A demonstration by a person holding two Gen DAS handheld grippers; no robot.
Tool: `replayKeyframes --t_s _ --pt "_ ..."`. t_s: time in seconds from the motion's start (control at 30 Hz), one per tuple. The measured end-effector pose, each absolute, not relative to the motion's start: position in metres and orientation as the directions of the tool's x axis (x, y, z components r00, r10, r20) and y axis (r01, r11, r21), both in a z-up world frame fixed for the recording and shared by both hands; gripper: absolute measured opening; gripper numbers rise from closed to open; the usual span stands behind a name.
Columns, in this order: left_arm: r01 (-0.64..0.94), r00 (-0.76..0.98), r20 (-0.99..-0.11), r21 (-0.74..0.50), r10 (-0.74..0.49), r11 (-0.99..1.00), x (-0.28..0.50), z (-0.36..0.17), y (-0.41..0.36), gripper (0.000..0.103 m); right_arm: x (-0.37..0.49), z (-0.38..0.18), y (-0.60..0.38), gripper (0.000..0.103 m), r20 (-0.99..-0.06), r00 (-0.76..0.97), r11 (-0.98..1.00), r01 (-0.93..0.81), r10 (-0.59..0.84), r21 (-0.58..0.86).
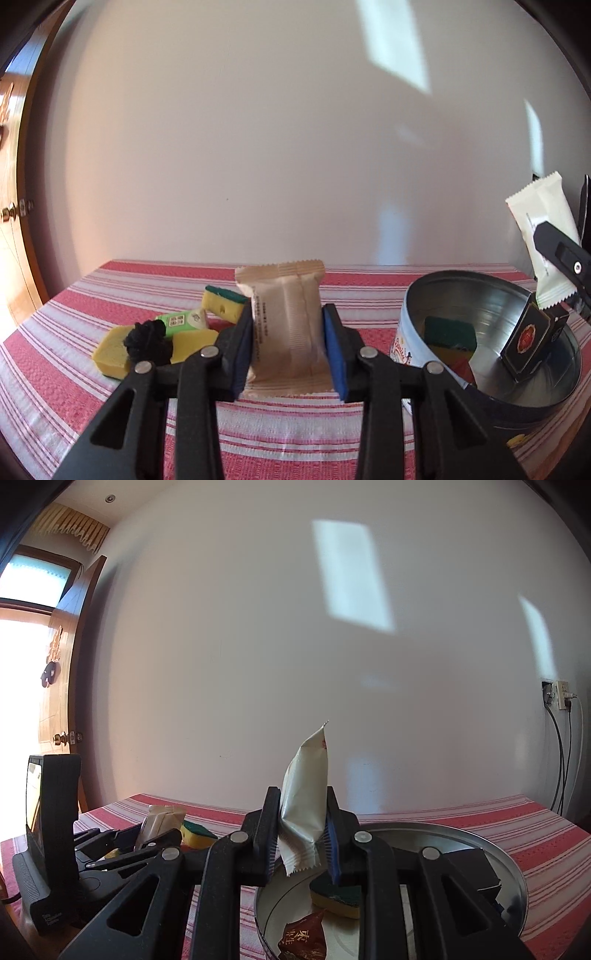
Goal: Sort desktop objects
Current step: 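Carry the white and beige wrappers over the metal tin with both tools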
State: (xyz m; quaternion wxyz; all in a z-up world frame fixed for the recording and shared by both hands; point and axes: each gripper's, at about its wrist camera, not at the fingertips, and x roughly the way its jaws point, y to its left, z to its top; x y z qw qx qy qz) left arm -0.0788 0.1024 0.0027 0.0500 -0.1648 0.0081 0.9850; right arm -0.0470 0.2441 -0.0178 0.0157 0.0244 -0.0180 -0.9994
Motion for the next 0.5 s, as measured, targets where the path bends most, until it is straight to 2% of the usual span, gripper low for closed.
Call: replayKeyframes --t_s 0.5 --pt "-0.160 -0.944 -0.290 -0.020 0.159 -0.987 -0.066 0.002 0.124 0.035 -0.030 -0.025 0.256 0.024 -0.031 -0.998 -0.995 -0.060 0.063 -0.074"
